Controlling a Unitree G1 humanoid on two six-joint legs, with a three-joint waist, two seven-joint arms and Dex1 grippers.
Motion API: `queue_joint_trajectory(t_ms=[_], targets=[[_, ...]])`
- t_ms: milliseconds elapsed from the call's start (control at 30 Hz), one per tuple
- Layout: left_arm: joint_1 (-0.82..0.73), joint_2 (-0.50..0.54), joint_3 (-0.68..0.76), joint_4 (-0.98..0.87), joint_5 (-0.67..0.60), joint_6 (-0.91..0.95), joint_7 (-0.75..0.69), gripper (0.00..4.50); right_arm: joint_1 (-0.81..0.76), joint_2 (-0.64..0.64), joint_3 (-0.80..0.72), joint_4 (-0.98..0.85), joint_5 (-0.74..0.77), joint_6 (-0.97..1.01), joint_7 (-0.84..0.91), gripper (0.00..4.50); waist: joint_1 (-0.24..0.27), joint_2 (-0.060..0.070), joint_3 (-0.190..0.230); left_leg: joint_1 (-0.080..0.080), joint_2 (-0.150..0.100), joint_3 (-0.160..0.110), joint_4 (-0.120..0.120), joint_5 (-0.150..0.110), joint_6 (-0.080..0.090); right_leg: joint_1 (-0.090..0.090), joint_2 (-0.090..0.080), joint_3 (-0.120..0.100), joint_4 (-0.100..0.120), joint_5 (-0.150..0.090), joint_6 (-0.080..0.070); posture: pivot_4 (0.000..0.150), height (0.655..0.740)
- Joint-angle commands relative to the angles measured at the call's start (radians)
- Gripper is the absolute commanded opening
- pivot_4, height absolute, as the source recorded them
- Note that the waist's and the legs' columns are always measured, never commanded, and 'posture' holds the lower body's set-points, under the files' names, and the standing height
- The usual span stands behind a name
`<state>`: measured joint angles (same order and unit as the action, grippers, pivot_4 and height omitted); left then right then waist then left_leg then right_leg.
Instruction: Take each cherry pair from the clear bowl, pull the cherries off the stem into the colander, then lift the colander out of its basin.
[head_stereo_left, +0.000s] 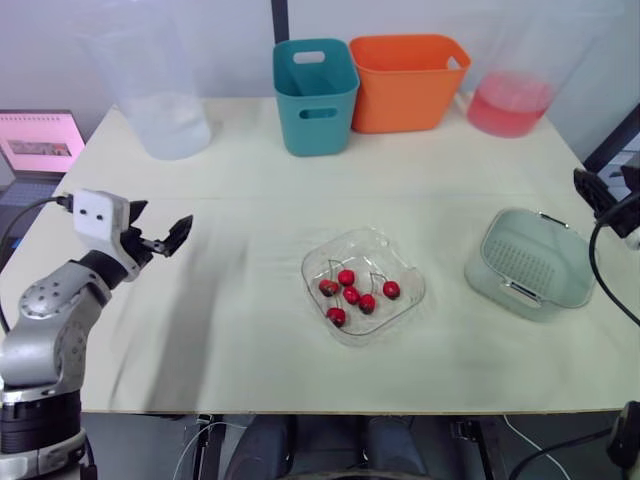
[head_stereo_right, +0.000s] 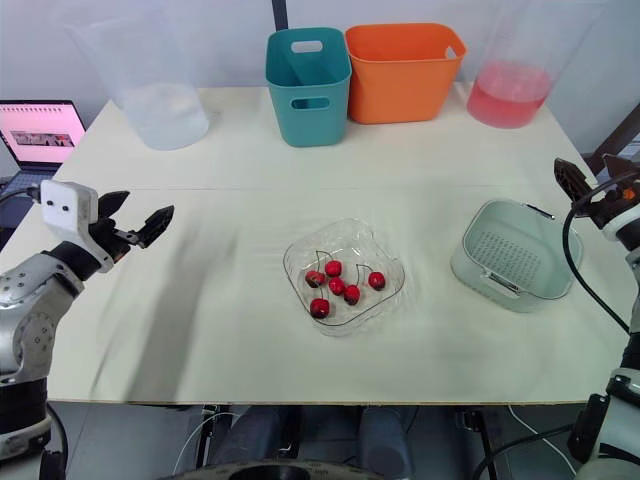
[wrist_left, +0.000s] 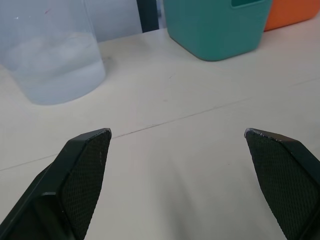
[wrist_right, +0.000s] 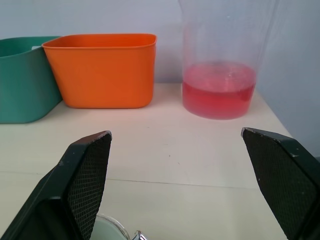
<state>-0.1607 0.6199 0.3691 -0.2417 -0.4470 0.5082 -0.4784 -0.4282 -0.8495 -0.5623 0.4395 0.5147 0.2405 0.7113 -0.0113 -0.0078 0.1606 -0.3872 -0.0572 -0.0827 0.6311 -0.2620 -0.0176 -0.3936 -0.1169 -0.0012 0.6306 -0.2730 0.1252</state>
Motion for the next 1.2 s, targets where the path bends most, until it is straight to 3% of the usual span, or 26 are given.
queue_joint_trajectory(t_ms=[33, 567, 900, 1200], targets=[[-0.01, 0.006, 0.023, -0.014, 0.003, -0.027, 0.003, 4.5, -0.02, -0.026, -0.019, -0.005, 0.0, -0.02, 0.005, 4.38, 0.0, 0.0, 0.0, 0.0, 0.0, 0.0, 0.0, 0.0, 0.0, 0.0, 0.0, 0.0, 0.0, 0.0, 0.0, 0.15, 0.74], [-0.02, 0.005, 0.022, 0.002, -0.001, -0.042, -0.001, 4.5, -0.017, -0.021, -0.018, -0.004, 0.001, -0.008, -0.003, 4.38, 0.0, 0.0, 0.0, 0.0, 0.0, 0.0, 0.0, 0.0, 0.0, 0.0, 0.0, 0.0, 0.0, 0.0, 0.0, 0.15, 0.74], [-0.035, 0.035, 0.016, 0.049, 0.027, -0.066, -0.026, 4.5, -0.074, -0.044, 0.042, 0.044, -0.086, 0.087, -0.145, 4.38, -0.001, 0.0, 0.0, 0.0, 0.0, 0.0, 0.0, 0.0, 0.0, 0.0, 0.0, 0.0, 0.0, 0.0, 0.0, 0.15, 0.74], [-0.048, 0.052, 0.002, 0.065, 0.034, -0.065, -0.058, 4.5, -0.092, -0.055, 0.018, -0.028, 0.003, 0.19, -0.037, 4.38, -0.001, 0.0, 0.0, 0.0, 0.0, 0.0, 0.0, 0.0, 0.0, 0.0, 0.0, 0.0, 0.0, 0.0, 0.0, 0.15, 0.74]])
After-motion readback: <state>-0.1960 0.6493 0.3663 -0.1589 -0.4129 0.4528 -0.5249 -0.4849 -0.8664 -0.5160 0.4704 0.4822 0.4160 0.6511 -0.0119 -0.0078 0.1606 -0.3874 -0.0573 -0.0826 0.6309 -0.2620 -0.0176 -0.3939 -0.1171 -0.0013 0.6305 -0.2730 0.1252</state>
